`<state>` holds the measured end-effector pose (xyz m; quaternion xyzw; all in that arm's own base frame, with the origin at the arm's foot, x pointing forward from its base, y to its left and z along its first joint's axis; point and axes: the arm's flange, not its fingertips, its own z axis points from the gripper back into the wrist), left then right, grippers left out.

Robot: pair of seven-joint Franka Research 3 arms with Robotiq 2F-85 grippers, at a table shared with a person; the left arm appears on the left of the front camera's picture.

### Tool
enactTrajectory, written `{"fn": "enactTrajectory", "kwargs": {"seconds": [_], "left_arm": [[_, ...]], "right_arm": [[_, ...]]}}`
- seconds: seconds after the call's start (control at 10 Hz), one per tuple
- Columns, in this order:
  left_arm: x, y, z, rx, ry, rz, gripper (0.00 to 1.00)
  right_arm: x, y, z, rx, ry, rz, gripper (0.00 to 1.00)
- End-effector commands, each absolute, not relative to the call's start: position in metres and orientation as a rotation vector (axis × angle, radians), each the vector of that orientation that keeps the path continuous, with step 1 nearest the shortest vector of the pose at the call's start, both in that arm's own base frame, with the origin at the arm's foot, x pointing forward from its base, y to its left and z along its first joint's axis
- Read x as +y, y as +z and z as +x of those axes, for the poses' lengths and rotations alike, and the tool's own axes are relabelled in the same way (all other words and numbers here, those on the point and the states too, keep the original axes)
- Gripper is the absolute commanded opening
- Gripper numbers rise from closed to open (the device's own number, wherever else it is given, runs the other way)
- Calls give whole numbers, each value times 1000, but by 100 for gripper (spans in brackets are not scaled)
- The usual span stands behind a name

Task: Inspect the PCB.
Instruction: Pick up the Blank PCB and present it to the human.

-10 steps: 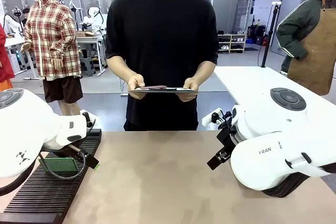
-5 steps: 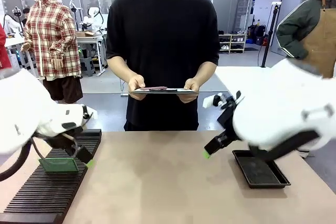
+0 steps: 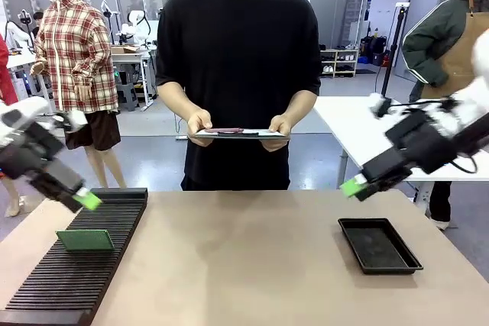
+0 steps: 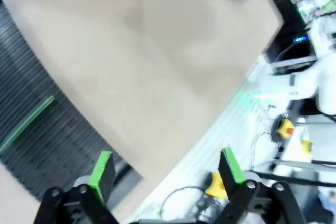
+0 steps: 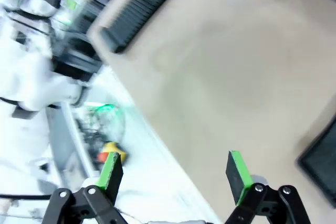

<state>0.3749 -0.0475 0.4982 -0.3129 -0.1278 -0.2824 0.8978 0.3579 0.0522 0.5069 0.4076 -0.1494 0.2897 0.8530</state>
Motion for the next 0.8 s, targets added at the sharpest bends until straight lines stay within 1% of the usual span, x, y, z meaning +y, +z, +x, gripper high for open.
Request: {"fn": "enactTrajectory", "kwargs": {"seconds": [0.0,0.1,0.2,0.4,0.5,0.7], "left_arm": [[23,496,346,-222,-484,-900,100],[58,493,325,-256,-461,-1028,100],[82,486,312,-282,-421,-1078,100],[121,476,284,-463,-322,-1190,100],[137,469,267,-513,-276,-1243,100],[153,467,254,-600,-229,-1263,100]], "right_arm": [[-10,498,343,-284,438,1134,100],[-32,491,326,-282,420,1235,100],[-48,484,313,-306,414,1302,100],[-72,473,284,-361,379,1384,100],[-85,467,267,-399,352,1424,100],[-103,456,251,-437,288,1425,100]]}}
